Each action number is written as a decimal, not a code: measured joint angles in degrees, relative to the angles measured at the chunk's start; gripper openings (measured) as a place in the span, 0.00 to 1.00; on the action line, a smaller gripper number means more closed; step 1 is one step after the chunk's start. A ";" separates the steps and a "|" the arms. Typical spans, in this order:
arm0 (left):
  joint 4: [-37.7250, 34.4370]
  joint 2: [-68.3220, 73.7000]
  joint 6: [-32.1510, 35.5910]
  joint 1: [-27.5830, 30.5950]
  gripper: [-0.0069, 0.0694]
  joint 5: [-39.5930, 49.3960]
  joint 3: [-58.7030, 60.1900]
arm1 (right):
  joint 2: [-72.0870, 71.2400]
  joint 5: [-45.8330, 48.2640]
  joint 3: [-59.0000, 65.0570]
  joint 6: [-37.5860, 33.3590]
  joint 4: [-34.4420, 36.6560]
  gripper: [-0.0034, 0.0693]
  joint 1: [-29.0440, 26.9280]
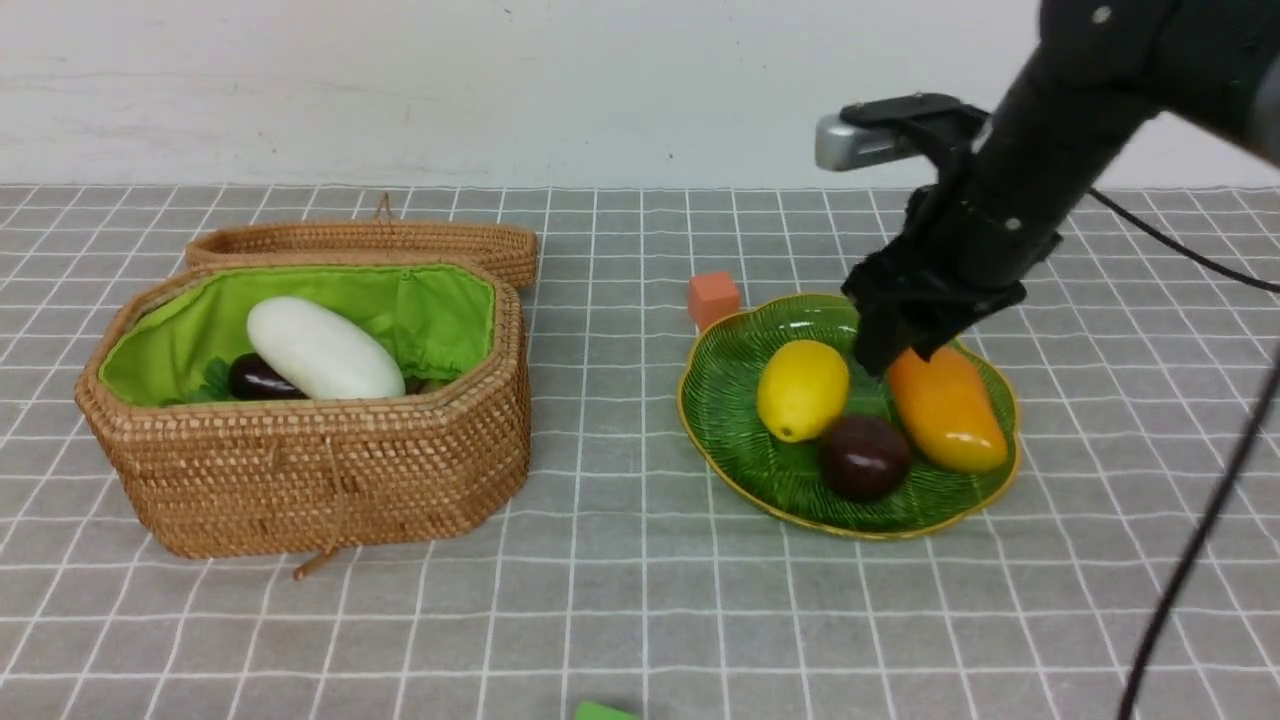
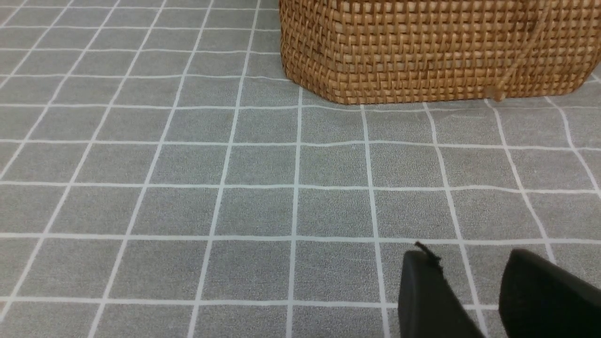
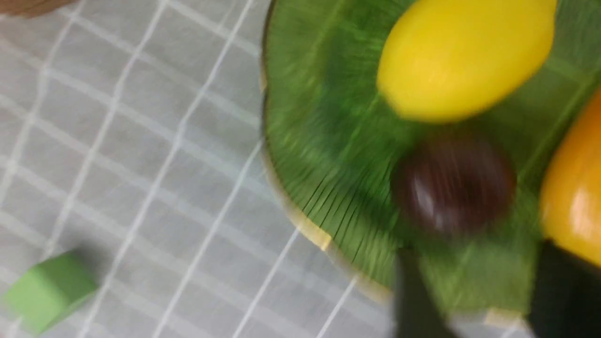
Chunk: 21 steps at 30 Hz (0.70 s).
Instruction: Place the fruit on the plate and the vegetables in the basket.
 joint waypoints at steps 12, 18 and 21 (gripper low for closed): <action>0.00 0.00 0.00 0.00 0.40 0.00 0.00 | -21.75 0.23 31.62 6.03 1.18 0.02 0.25; 0.00 0.00 0.00 0.00 0.40 0.00 0.00 | -24.75 0.06 33.25 6.06 1.39 0.02 0.25; 0.00 0.00 0.00 0.00 0.40 0.00 0.00 | -24.83 0.00 33.38 6.06 1.56 0.02 0.25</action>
